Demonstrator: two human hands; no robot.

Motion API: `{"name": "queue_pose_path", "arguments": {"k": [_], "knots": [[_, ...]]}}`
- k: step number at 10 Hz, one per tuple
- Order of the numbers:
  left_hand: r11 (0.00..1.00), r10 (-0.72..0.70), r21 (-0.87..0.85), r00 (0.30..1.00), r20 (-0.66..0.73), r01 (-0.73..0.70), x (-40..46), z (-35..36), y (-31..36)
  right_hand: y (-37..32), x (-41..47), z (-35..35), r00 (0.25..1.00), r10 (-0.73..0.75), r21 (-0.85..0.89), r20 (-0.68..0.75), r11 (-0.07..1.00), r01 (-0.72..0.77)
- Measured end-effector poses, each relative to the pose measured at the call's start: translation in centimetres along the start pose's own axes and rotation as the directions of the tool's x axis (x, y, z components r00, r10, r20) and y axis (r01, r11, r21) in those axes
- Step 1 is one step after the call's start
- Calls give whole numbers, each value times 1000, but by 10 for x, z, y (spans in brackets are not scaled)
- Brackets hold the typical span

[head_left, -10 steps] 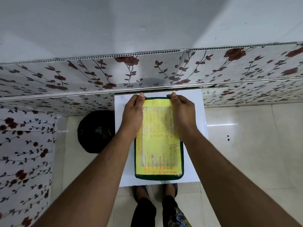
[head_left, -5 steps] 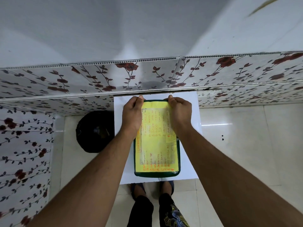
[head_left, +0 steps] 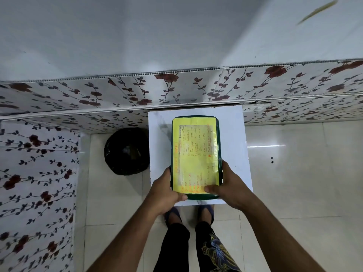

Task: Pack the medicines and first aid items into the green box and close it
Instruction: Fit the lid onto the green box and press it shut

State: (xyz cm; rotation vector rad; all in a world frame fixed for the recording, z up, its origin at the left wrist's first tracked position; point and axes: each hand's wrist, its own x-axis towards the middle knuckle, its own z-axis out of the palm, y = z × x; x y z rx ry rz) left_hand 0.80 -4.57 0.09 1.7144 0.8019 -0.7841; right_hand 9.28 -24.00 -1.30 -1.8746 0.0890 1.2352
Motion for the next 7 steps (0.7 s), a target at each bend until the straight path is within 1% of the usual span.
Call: {"name": "queue_pose_path", "arguments": {"k": [1,2,3,4,5,6,7], "knots": [[1000,1,2,999,-41,-1,4,4,-1,1,3,2,1000,17,-10,-12,1000,-17],[1000,-9,-28,999,-48,8,3,9,-1,0,3,-2,999,36,-14,-22,999,-37],[997,-6,-74,999,-41,3,2,9,2,-4,4,-8,1000,26,-5,-14,1000,-26],[992,19,-122,999,-43,-24,6,8,3,-7,7,-10,1000,22,12,-1,1000,-22],[992,26,-123,999,-42,-31,5,11,1,-5,6,-10,1000,26,9,-4,1000,-26],[993,4,-120,999,-45,-9,3,11,-1,-9,1,-11,999,38,-21,6,999,-38],[992,-21,-124,999,-26,18,1,10,-2,-12,-3,-14,1000,20,-98,-1,995,-20]]}}
